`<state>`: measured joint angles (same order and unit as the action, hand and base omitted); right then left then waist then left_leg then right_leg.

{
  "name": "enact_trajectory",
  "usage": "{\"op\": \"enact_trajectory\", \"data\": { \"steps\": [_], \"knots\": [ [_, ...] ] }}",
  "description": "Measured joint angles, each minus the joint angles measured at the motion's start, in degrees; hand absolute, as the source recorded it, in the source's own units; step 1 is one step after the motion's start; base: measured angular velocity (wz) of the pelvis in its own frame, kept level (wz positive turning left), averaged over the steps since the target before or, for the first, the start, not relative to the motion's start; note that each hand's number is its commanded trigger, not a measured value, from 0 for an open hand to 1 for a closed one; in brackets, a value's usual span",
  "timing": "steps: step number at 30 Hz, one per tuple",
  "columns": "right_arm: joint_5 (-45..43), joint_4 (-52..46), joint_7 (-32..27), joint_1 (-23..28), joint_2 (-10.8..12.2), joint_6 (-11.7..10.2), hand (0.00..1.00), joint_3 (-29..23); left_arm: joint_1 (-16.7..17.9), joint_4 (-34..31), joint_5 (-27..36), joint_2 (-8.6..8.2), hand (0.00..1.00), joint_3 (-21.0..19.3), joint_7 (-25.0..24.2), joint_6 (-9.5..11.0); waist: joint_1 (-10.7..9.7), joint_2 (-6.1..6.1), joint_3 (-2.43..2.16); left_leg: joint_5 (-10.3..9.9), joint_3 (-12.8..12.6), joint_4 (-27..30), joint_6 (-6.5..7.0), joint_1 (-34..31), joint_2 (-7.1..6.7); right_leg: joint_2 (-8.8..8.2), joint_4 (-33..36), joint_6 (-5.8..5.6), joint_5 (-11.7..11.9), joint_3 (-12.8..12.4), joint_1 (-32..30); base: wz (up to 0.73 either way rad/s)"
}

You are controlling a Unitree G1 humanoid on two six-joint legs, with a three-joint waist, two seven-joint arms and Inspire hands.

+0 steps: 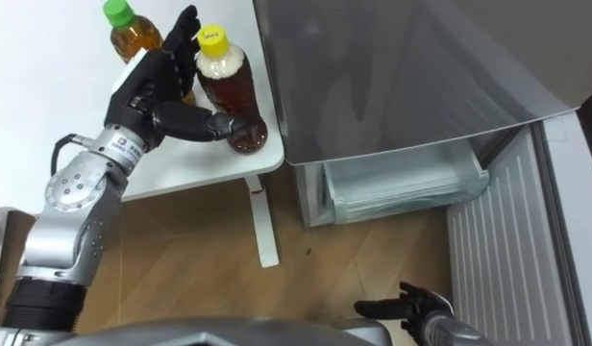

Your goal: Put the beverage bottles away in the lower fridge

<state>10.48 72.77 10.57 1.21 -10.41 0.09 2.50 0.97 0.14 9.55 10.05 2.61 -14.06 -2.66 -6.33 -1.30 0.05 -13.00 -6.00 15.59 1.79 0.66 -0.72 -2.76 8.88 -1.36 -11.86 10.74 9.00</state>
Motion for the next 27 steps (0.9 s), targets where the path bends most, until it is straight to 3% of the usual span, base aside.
{"op": "enact_trajectory", "data": {
  "steps": [14,27],
  "knots": [
    [0.0,-1.6,-0.4,0.2,-0.5,0.2,0.00,0.0,-0.1,0.1,0.1,0.00,0.00,0.4,0.0,0.0,-1.3,-0.54,0.50,0.0,-0.2,-0.2,0.01,-0.1,0.00,0.05,0.0,0.05,0.0,-0.5,-0.2,0.00],
    [0.0,-1.9,0.1,0.3,-0.4,0.1,0.00,0.0,-0.2,0.1,6.4,0.03,0.00,1.8,-0.7,0.0,-1.4,-0.01,0.74,0.0,-0.4,-0.2,0.01,0.0,-0.02,0.01,0.0,0.04,0.0,-0.7,-0.5,0.00]
  ]
}}
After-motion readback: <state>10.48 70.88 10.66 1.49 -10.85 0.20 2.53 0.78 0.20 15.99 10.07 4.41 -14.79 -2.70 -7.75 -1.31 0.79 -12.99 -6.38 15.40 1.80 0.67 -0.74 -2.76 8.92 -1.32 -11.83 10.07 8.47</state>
